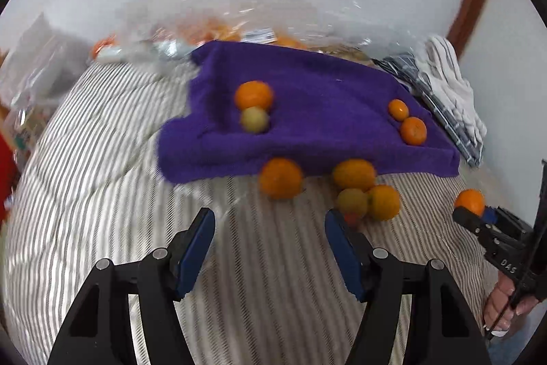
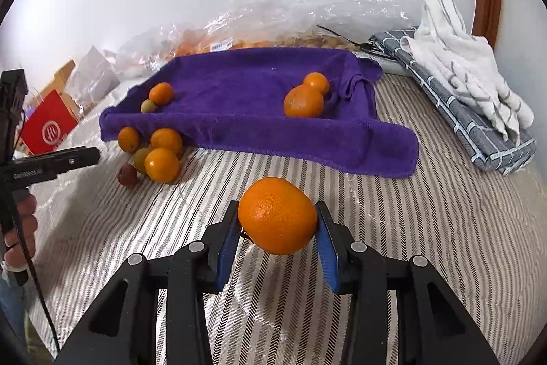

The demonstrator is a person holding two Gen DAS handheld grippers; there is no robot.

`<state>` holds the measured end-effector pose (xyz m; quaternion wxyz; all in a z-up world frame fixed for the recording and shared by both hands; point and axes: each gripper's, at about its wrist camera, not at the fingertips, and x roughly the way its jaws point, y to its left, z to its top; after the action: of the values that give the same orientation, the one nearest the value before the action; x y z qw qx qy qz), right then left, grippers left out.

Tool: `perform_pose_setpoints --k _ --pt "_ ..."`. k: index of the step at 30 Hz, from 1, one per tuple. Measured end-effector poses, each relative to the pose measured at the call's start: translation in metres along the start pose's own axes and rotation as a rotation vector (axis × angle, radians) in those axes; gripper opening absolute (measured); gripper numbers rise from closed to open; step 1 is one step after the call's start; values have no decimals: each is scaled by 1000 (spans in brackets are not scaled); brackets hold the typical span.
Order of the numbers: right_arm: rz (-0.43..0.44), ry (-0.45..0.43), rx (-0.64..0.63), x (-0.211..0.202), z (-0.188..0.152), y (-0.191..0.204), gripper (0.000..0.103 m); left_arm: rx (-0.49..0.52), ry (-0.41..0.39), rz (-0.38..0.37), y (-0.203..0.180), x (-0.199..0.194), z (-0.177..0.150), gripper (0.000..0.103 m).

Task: Organize fruits
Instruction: 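Lift the orange in the right tool while the left tool grasps an orange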

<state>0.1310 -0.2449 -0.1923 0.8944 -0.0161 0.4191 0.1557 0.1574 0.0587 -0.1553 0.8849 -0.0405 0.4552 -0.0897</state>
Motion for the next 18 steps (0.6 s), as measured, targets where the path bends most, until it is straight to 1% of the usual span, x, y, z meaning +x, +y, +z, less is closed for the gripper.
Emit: perform_pose_setpoints --k 2,5,8,10,13,14,16,17,18 --pt "7 -13 14 -2 0 -4 42 36 6 38 -11 7 5 65" --pt "26 -9 35 -3 0 -9 42 75 15 84 -18 21 10 65" --pt "46 -6 50 -3 -1 -12 42 89 17 130 -19 32 11 65" --pt "59 1 55 -1 -1 -12 42 92 15 148 -20 36 11 65" --pt "71 15 56 2 -1 -11 42 107 13 152 -21 41 11 64" --pt "74 17 56 3 0 -11 42 106 15 148 -21 42 11 62" --pt "81 22 50 4 0 -9 42 97 6 129 -20 41 12 47" --pt "83 24 45 5 0 -8 42 86 -1 117 -19 40 12 43" --pt "83 26 42 5 0 -8 42 74 -7 96 -17 39 12 35"
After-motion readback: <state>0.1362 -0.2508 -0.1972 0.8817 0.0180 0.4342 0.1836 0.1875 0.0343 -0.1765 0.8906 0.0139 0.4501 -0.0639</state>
